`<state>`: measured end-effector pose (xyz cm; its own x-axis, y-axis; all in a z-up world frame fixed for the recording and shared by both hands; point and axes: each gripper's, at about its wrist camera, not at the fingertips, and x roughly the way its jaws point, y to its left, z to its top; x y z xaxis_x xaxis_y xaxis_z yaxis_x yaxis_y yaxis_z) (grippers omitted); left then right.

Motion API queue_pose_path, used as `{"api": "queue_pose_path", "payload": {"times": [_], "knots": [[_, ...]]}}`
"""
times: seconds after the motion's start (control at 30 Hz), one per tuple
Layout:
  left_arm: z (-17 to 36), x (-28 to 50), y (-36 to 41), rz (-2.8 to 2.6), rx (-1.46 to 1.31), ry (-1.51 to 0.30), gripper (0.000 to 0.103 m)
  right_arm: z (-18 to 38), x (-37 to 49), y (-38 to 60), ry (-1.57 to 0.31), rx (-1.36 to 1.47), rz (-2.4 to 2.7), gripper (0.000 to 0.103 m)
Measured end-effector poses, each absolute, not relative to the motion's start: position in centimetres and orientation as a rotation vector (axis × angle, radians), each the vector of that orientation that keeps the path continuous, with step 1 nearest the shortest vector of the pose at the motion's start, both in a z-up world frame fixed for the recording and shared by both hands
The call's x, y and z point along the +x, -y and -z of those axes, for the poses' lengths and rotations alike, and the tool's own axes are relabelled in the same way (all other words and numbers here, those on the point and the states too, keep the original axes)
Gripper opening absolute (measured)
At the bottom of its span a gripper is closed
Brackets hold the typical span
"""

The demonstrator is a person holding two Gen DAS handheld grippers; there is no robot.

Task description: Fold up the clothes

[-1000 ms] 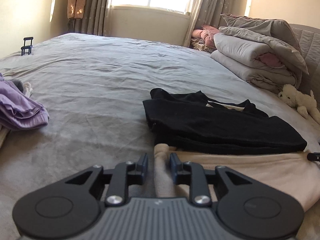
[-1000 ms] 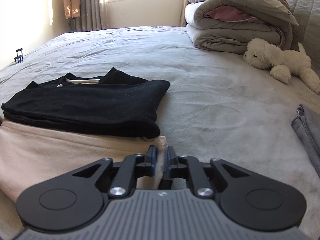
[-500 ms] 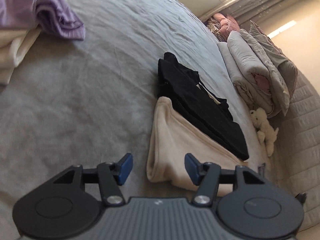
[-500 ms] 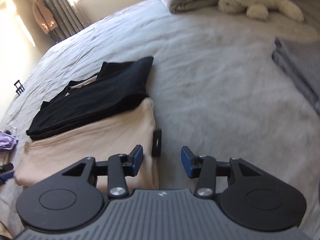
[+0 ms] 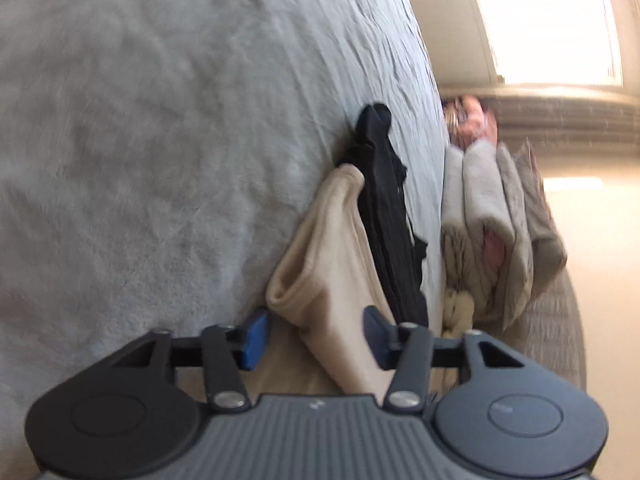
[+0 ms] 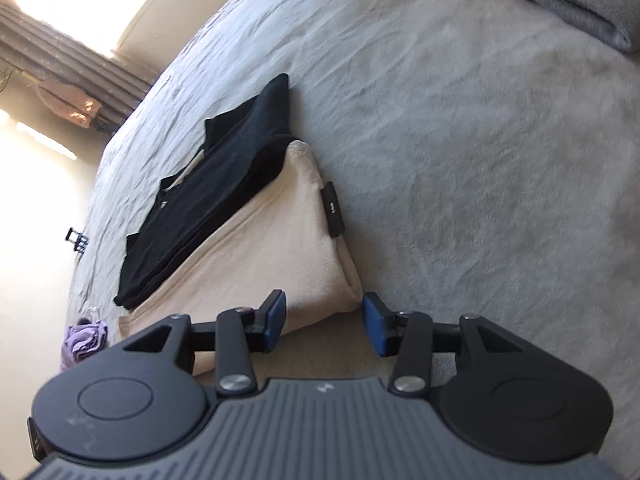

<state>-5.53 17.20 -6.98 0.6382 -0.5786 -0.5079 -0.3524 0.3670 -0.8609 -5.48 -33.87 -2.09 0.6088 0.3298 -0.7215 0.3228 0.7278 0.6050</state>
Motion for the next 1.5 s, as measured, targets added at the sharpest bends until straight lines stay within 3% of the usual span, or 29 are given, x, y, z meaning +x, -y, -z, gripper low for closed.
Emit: {"api": "queue_pose_path", "payload": {"times": [0.07, 0.1, 0.17, 0.5, 0.83, 1.4, 1.5], "knots": [[7.7, -5.7, -16.8, 0.137, -1.268, -0.890, 0.012, 2.7, -5.6, 34.2, -0.904, 0.851, 0.014, 0.047], [7.7, -5.9, -16.8, 0.128, -1.276, -0.872, 0.012, 3.0, -5.8, 34.5, -0.884, 0.882, 0.019, 0.045], [6.8, -6.2, -16.3, 0.129, -1.240, -0.835, 0.011, 3.1, -6.0, 34.9, -0.876, 0.911, 0.030, 0.016], [0.7, -4.4, -16.0, 0.214, -1.236, -0.673, 0.010, -1.2, -5.6, 35.1, -0.737, 0.982, -0.010, 0.015], [-1.8, 3.3, -15.5, 0.204, -1.256, -0.584, 0.010, -4.2, 1.6, 36.1, -0.662, 0.989, -0.013, 0.014], [3.1, 18.1, -13.9, 0.075, -1.109, -0.657, 0.012, 1.1, 16.1, 37.2, -0.627, 0.978, 0.009, 0.014], [3.9, 19.2, -13.4, 0.072, -1.035, -0.694, 0.012, 2.4, 17.2, 37.1, -0.627, 0.947, 0.004, 0.018]]}}
